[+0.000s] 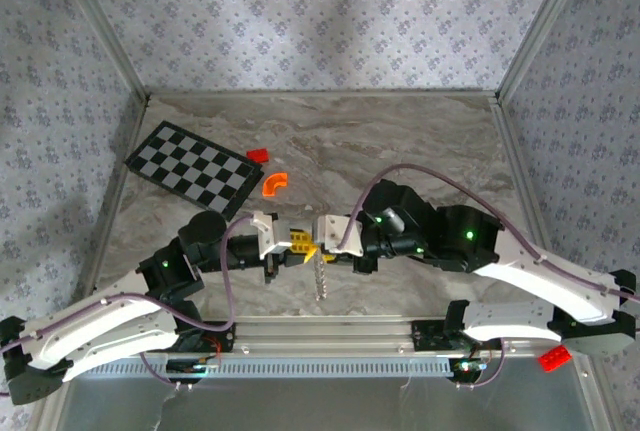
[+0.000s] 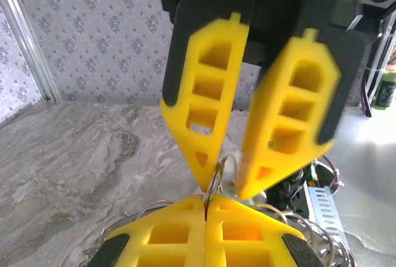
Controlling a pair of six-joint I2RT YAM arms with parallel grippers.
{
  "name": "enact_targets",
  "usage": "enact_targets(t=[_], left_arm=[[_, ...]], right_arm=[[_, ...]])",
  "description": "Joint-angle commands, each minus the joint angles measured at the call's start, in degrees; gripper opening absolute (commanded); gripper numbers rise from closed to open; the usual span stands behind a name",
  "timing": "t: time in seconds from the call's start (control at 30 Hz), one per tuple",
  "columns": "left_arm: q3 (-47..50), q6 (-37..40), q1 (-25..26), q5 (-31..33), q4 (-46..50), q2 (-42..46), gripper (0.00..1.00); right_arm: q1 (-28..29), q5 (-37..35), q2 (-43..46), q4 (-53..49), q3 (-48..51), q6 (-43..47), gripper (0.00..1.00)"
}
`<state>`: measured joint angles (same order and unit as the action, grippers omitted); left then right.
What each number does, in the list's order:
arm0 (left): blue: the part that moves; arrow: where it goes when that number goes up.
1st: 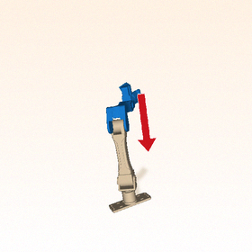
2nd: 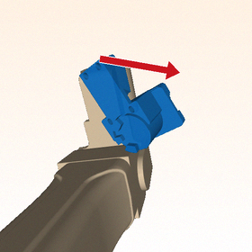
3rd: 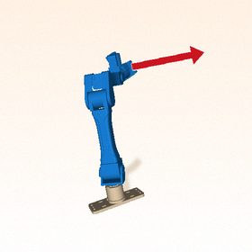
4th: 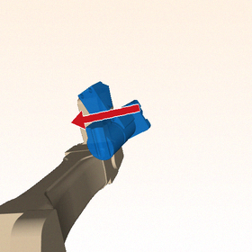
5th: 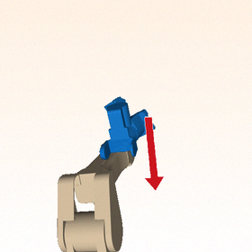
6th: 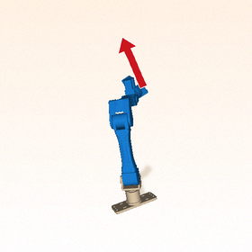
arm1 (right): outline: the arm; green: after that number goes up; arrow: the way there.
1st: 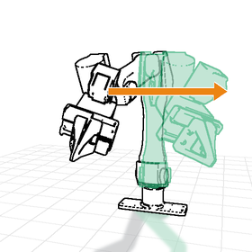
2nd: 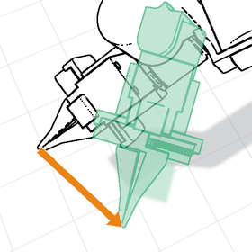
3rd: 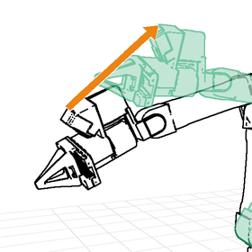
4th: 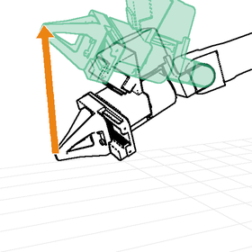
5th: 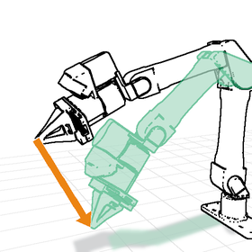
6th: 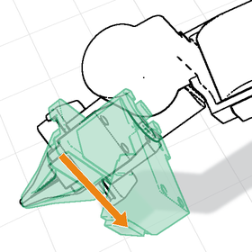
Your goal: Put the keys on the keyring
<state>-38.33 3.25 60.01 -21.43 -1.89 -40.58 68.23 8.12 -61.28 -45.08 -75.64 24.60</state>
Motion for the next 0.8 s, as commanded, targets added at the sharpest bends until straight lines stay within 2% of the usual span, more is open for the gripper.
enact_targets(t=[0.0, 0.17, 0.33, 0.77], left_arm=[[-0.12, -2.23, -0.15, -0.22, -4.61, 0.93, 0.00], [-0.65, -3.09, -0.16, -1.75, -5.39, 1.29, 0.00], [-0.69, -3.92, -0.16, -2.62, -6.09, 2.07, 0.00], [-0.13, -4.96, -0.21, -4.41, -7.16, 4.27, 0.00]], right_arm=[[0.77, 0.54, 3.69, 6.11, 1.94, -1.68, 0.29], [0.59, -0.75, 7.23, 12.08, 5.95, -4.35, 0.35], [0.51, -0.43, 9.79, 13.60, 8.88, -6.23, 0.36], [0.06, 1.15, 11.62, 15.08, 11.35, -8.23, 0.27]])
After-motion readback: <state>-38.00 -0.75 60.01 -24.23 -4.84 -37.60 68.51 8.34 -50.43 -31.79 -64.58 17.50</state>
